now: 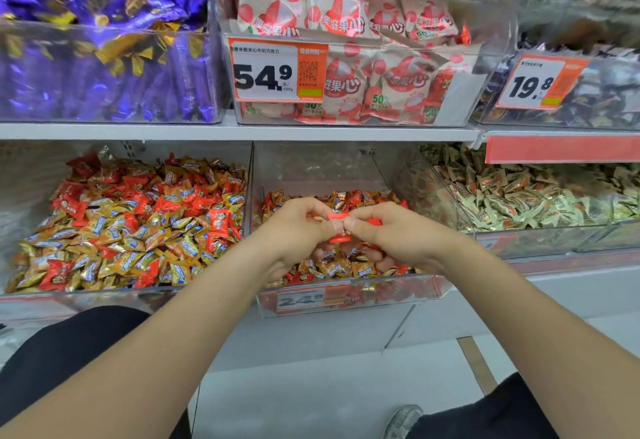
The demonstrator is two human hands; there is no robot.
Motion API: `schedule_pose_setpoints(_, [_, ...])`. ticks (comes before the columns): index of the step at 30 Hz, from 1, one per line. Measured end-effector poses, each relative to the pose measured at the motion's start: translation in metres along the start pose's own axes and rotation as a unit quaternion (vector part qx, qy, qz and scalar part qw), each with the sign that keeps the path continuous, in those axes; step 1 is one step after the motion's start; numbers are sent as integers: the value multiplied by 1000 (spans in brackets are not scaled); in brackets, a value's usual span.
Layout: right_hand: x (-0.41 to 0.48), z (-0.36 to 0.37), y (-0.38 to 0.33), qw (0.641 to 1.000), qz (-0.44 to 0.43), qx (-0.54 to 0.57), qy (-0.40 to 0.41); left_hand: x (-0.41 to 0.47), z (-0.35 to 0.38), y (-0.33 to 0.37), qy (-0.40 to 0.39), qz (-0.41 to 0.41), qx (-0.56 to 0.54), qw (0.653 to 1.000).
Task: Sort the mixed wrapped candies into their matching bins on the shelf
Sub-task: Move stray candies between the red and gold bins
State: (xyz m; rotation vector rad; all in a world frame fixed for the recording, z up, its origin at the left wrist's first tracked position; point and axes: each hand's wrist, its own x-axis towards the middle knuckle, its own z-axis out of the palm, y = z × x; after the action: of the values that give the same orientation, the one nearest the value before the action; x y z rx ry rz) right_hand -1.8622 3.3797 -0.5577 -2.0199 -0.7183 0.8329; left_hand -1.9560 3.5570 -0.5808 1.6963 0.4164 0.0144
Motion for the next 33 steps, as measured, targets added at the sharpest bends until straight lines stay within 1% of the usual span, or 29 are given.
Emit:
schedule_pose_setpoints(3, [1, 9, -12, 990, 3, 138, 23, -16, -10, 5, 31, 58, 18, 998])
schedule_pose_setpoints(4, [1, 12, -16, 984, 11, 179, 16, -21, -13, 6, 42, 79, 37, 995])
schedule_pose_setpoints(7, [0, 23, -30, 957, 42, 283, -42, -35, -24, 10, 89, 143, 104, 980])
schedule_pose_setpoints(10, [1, 45, -49, 940, 44, 329, -76, -50, -48, 12, 117, 179, 154, 965])
schedule_pose_setpoints(11, [2, 53, -56, 937, 38, 338, -76, -55, -58, 12, 118, 180, 166, 962])
schedule_pose_setpoints(13, [6, 70, -67, 937, 25, 344, -53, -63, -79, 14, 124, 154, 173, 965])
schedule_pose_setpoints(14, [11, 78, -72, 946, 10, 324, -23, -66, -90, 14, 124, 132, 168, 969])
schedule_pose_setpoints(15, [17, 85, -78, 962, -19, 272, 23, -68, -102, 13, 119, 107, 168, 973])
schedule_pose_setpoints(16, [24, 92, -82, 978, -61, 185, 79, -70, -115, 12, 113, 79, 177, 974])
schedule_pose_setpoints(17, [31, 99, -86, 981, -112, 73, 143, -72, -128, 9, 108, 54, 210, 970])
schedule_pose_setpoints(18, [39, 106, -90, 964, -166, -42, 204, -73, -141, 6, 107, 37, 267, 957])
schedule_pose_setpoints(19, [46, 114, -95, 935, -217, -136, 244, -73, -153, 3, 111, 30, 331, 937])
schedule_pose_setpoints(20, [55, 122, -99, 912, -257, -194, 255, -73, -162, -1, 124, 35, 384, 914])
schedule_pose_setpoints(21, [63, 130, -103, 899, -286, -224, 244, -72, -170, -4, 142, 50, 412, 899])
schedule_pose_setpoints(22, [74, 137, -106, 896, -301, -242, 220, -70, -175, -8, 159, 66, 422, 890])
schedule_pose_setpoints(24, [93, 148, -112, 889, -309, -288, 178, -66, -182, -12, 184, 91, 434, 877])
schedule_pose_setpoints(26, [105, 153, -118, 884, -310, -314, 157, -61, -185, -15, 200, 85, 464, 859])
schedule_pose_setpoints(29, [104, 148, -126, 895, -305, -304, 119, -61, -184, -17, 213, 56, 510, 832])
schedule_pose_setpoints(31, [94, 137, -128, 900, -302, -297, 103, -67, -180, -15, 221, 79, 504, 831])
schedule_pose_setpoints(33, [80, 123, -123, 906, -294, -282, 115, -75, -172, -11, 217, 127, 481, 840])
